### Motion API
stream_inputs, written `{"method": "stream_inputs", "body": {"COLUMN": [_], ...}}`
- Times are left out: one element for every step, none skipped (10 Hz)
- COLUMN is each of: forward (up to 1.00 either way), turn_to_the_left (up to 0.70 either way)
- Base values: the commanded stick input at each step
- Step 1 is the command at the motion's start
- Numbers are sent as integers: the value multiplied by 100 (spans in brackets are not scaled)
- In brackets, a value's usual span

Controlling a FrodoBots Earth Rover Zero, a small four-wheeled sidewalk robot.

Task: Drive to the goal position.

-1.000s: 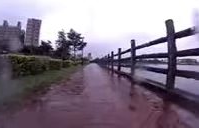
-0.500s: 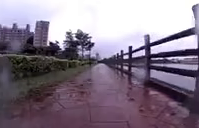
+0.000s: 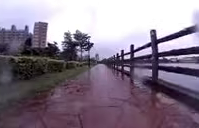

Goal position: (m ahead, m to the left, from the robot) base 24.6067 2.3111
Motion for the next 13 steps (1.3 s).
{"method": "stream_inputs", "body": {"forward": [100,100,100,100,100,100,100,100,100,100,100,100,100], "turn_to_the_left": [0,0,2,16,29,29,29,29,13,0,0,0,0]}}
